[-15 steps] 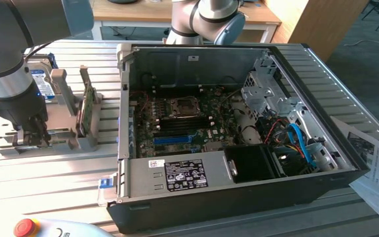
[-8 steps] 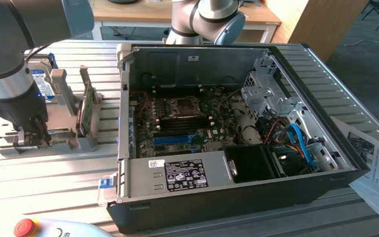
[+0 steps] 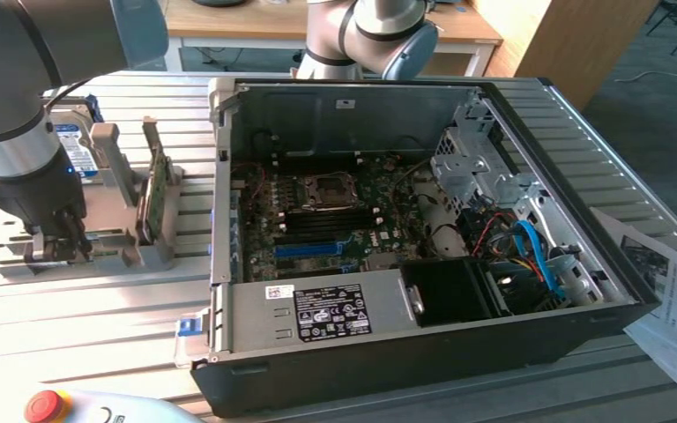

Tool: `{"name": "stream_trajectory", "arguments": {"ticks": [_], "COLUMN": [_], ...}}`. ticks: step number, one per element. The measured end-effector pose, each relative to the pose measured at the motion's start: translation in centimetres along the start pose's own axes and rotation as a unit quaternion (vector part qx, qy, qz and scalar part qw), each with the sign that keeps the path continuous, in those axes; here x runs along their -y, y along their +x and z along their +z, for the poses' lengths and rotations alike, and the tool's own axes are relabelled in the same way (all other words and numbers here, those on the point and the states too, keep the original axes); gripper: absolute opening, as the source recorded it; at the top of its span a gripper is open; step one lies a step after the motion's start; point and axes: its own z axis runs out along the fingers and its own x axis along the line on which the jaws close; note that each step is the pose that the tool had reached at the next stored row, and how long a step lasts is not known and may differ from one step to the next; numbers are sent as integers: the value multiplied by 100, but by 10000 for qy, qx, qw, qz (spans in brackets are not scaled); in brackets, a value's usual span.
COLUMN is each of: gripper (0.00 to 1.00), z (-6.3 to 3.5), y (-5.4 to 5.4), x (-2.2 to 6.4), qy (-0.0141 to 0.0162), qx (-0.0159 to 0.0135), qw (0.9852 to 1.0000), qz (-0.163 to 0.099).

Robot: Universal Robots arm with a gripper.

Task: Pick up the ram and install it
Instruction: 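Pick up the ram and move it above insertion slot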

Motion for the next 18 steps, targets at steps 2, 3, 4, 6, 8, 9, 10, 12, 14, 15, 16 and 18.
{"name": "stream_trajectory", "arguments": {"ticks": [2, 3, 4, 6, 8, 9, 10, 12, 14, 15, 16, 18], "gripper": [22, 22, 22, 22, 22, 22, 22, 22, 15, 15, 12, 12], "z": [0, 0, 0, -1, -1, -1, -1, 0, -1, -1, -1, -1], "y": [0, 0, 0, 0, 0, 0, 0, 0, 0, 0, 0, 0], "x": [0, 0, 0, 0, 0, 0, 0, 0, -1, 0, 0, 0], "qy": [-1, -1, -1, -1, -1, -1, -1, -1, -1, -1, -1, -1], "qx": [-1, -1, -1, -1, -1, -1, -1, -1, -1, -1, -1, -1], "qw": [10000, 10000, 10000, 10000, 10000, 10000, 10000, 10000, 10000, 10000, 10000, 10000], "qz": [-8, -14, -16, -16, -16, -16, -16, -16, -16, -16, -16, -16]}}
